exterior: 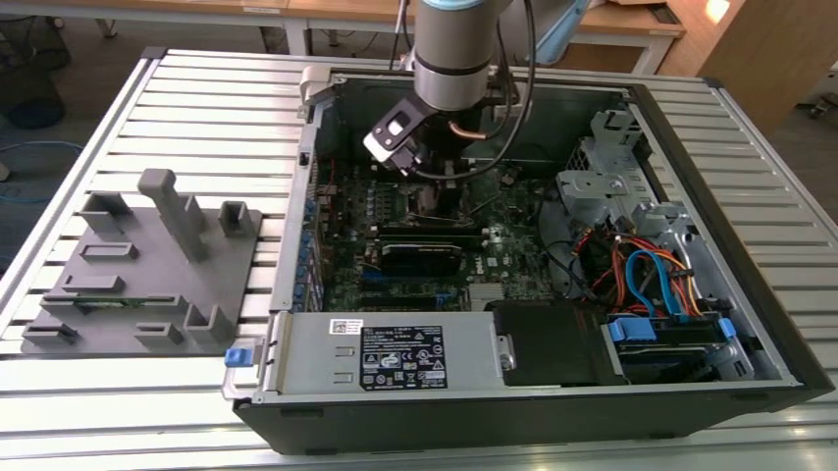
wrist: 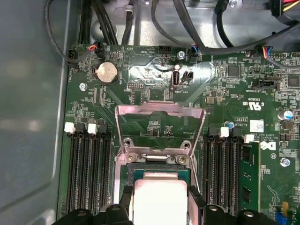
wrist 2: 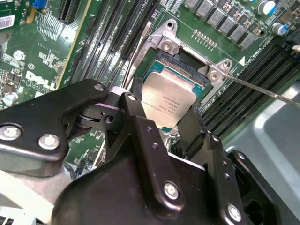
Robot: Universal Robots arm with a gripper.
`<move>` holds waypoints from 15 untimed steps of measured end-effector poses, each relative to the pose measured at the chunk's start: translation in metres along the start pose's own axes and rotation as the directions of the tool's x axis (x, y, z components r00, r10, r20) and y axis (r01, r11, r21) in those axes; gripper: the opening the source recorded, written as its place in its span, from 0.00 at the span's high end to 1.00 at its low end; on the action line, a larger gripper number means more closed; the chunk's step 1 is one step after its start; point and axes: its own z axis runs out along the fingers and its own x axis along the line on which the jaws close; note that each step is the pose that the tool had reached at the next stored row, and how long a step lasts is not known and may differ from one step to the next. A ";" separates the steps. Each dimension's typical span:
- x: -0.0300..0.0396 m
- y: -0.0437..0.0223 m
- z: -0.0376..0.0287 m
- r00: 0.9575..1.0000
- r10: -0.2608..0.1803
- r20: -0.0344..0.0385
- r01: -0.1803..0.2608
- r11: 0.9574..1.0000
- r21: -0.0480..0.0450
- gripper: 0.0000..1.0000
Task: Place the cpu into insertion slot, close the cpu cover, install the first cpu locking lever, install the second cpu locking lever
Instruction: 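Place the cpu into insertion slot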
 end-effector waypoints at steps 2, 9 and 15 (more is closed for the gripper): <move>0.0002 -0.0003 0.0020 1.000 0.001 0.000 -0.001 1.000 0.000 0.46; 0.0010 -0.0013 0.0073 1.000 0.008 -0.001 -0.008 1.000 0.000 0.46; 0.0014 -0.0021 0.0110 1.000 0.012 -0.001 -0.012 1.000 0.000 0.46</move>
